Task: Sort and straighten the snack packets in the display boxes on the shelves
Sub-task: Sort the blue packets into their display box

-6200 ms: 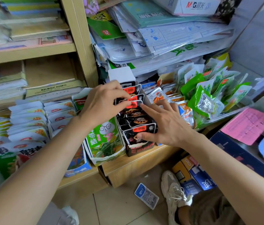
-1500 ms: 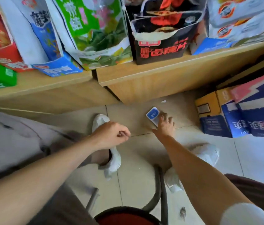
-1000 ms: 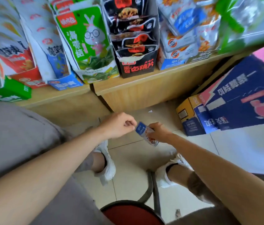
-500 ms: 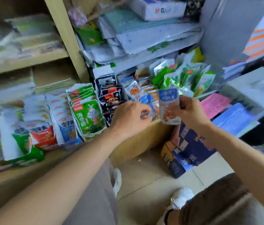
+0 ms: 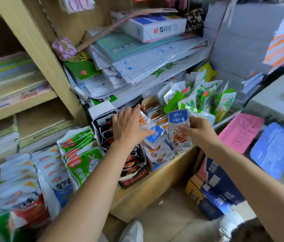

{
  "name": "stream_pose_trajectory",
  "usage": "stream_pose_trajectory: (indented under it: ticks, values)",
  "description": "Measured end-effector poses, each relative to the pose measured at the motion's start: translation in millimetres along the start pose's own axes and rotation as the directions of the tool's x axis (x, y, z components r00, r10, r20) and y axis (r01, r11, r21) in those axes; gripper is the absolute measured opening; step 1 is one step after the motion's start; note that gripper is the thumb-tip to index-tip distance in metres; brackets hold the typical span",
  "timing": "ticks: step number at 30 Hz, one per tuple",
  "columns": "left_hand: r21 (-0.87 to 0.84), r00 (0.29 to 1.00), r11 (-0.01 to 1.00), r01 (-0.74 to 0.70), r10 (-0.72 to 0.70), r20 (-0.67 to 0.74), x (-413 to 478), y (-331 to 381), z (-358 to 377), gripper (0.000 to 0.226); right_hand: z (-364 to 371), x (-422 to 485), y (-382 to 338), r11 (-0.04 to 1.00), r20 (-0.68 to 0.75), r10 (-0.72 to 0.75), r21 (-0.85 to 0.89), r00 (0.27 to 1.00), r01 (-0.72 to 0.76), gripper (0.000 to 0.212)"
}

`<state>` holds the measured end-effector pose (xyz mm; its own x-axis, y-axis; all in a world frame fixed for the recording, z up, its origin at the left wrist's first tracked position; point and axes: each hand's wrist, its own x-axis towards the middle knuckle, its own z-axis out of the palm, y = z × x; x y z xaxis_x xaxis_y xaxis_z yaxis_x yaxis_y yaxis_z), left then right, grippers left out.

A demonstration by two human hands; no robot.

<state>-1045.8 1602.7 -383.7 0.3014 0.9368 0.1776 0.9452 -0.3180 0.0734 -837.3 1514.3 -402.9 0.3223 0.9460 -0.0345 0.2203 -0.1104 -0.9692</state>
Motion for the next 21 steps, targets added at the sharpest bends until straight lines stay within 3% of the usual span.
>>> stream_pose_trajectory:
  ticks: [3,9,14,18,21]
  values:
    - [-0.085,0.994,0.995,-0.042,0.034,-0.1,-0.4,-9.9,5.2,0.097,2.1,17.4,-9.8,0.999,-0.015,0.002,0.042,1.0,-0.001,0.009]
    - [-0.319,0.968,0.946,-0.06,-0.023,-0.249,14.9,-18.7,8.4,0.022,8.8,32.2,-5.0,0.997,-0.073,0.044,0.064,0.996,-0.039,0.016]
    - [-0.53,0.939,0.844,-0.081,-0.114,-0.325,10.3,-15.3,0.6,0.014,5.5,29.5,-5.4,0.986,-0.084,0.028,0.165,0.996,-0.014,0.015]
    - [-0.753,0.901,0.65,-0.106,-0.258,-0.35,5.1,-13.3,-22.6,0.021,-2.4,23.4,-9.7,0.952,-0.109,0.032,0.305,0.993,0.002,0.019]
    - [-0.959,0.93,0.282,-0.041,-0.34,-0.14,-6.4,-3.8,-30.6,0.026,-1.8,15.6,-15.3,0.863,-0.036,0.126,0.497,0.991,-0.091,0.021]
